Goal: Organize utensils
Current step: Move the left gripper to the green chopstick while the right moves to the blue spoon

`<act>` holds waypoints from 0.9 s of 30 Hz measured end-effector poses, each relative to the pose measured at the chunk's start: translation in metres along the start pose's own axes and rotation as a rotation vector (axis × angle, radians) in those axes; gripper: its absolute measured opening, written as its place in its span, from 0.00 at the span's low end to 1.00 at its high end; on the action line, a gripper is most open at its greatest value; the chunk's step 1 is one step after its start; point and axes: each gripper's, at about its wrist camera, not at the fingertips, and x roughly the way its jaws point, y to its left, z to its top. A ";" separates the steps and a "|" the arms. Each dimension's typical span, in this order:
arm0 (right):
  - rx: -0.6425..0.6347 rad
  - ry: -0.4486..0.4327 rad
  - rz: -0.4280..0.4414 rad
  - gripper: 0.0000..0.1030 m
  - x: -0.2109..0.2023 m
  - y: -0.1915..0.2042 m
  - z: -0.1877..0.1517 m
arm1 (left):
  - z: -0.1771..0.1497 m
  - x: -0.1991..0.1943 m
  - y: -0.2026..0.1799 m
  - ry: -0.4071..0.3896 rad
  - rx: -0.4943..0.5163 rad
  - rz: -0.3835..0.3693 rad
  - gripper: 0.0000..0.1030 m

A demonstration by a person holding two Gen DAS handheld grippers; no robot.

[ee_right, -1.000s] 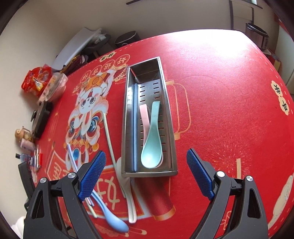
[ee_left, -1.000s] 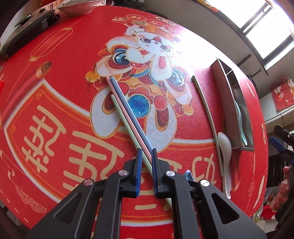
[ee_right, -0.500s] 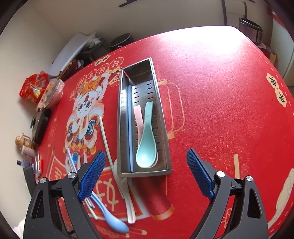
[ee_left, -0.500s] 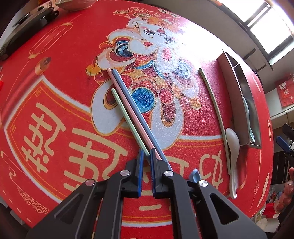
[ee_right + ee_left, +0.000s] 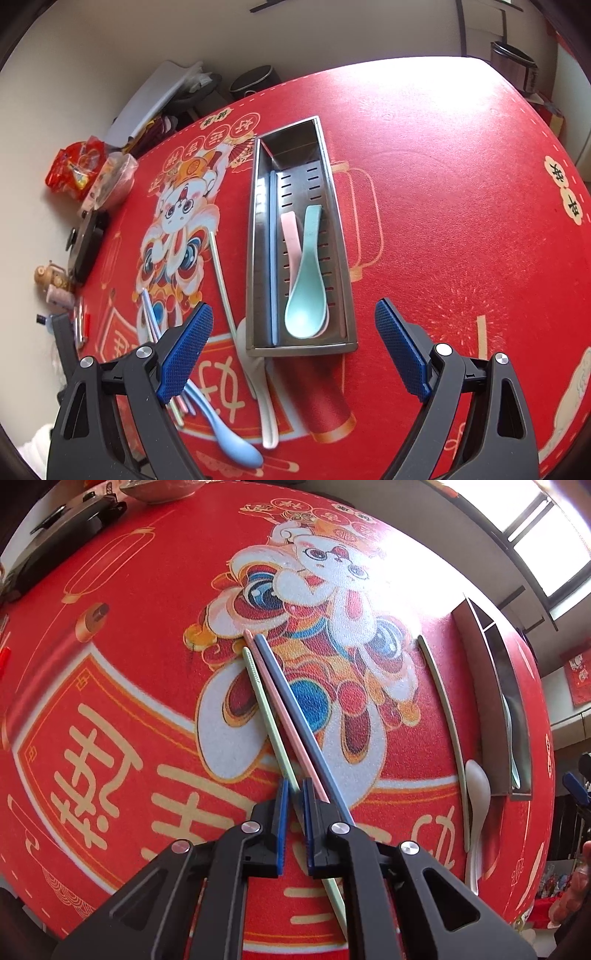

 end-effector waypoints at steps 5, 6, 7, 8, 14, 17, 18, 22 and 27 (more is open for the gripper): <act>0.009 0.005 0.007 0.84 0.001 -0.001 0.000 | -0.014 -0.003 -0.012 0.009 0.060 0.053 0.09; 0.006 0.007 0.009 0.84 0.002 -0.001 -0.001 | -0.014 -0.003 -0.014 0.008 0.071 0.063 0.09; 0.000 0.010 0.011 0.84 0.003 0.001 -0.002 | -0.015 -0.002 -0.015 0.008 0.079 0.073 0.10; -0.006 0.013 0.012 0.84 0.003 0.003 -0.003 | -0.016 -0.002 -0.018 0.007 0.087 0.083 0.11; -0.031 0.011 0.006 0.84 0.001 0.007 -0.007 | -0.019 0.001 -0.024 0.042 0.094 0.109 0.11; -0.045 0.010 0.000 0.84 0.001 0.010 -0.010 | -0.021 0.001 -0.026 0.058 0.100 0.100 0.11; -0.056 0.013 -0.003 0.84 0.002 0.012 -0.011 | -0.022 0.001 -0.026 0.060 0.105 0.099 0.11; -0.150 0.025 -0.026 0.84 0.005 0.031 -0.022 | -0.030 -0.001 -0.029 0.062 0.132 0.097 0.13; -0.337 0.038 -0.060 0.83 0.007 0.064 -0.043 | -0.047 -0.004 -0.032 0.068 0.165 0.082 0.13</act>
